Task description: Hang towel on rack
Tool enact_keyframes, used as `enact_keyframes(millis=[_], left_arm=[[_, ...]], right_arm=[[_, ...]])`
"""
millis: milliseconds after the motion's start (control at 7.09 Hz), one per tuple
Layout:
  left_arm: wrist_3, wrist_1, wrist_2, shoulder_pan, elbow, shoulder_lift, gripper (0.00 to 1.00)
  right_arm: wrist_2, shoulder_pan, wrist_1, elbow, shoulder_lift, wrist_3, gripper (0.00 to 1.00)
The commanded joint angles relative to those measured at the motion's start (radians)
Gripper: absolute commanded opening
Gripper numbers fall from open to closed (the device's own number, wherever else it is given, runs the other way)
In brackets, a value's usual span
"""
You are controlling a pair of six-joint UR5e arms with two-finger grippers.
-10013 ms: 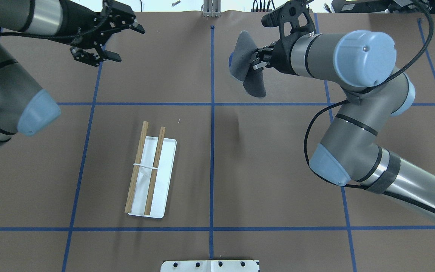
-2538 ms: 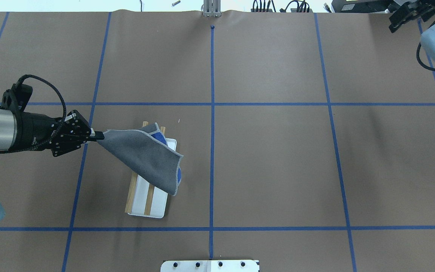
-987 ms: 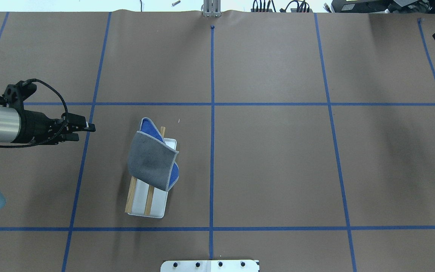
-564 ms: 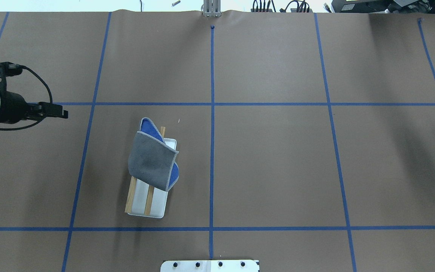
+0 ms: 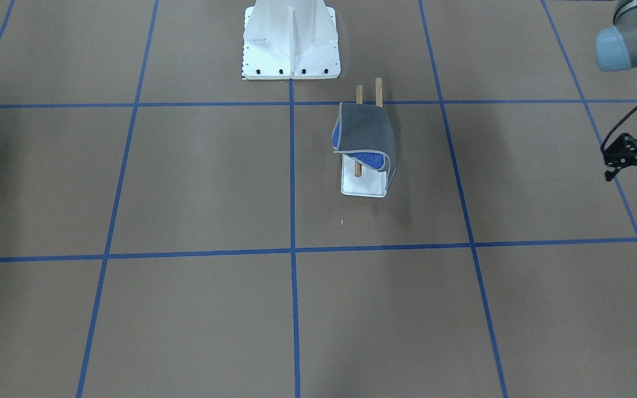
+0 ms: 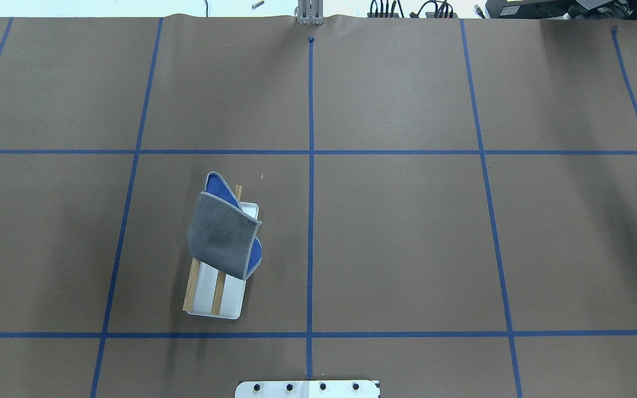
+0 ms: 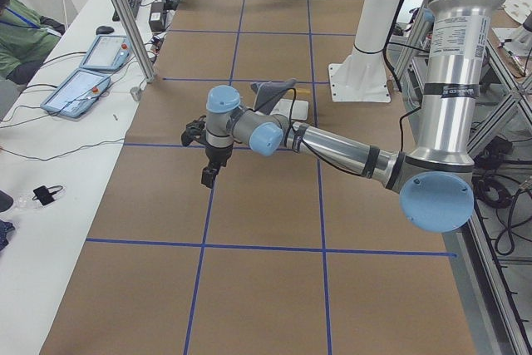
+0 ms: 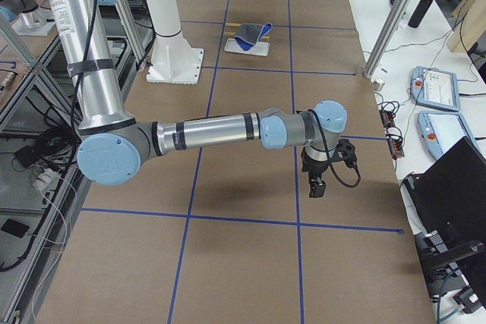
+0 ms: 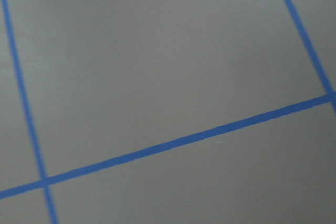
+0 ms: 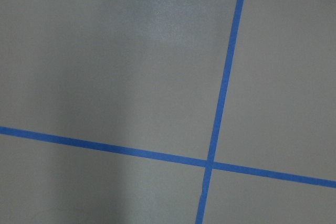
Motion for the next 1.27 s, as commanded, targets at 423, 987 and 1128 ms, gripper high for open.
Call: enact_keyframes(millis=[423,987,1128], left_arm=[[0.343,0.168,-0.185,-0.300,0.193,0.050,0.99],[0.340,0.034,-0.188,-0.323,0.185,0.143,0.99],[0.346,0.028,-0.180,-0.325,0.129,0.175,0.99]], right_arm=[[-0.004,0.022,-0.006,-0.002,-0.025,-0.016,1.00],[-0.003,0.022,0.000,0.003,-0.039,-0.015,1.00],[-0.005,0.022,0.002,0.006,-0.048,-0.015,1.00]])
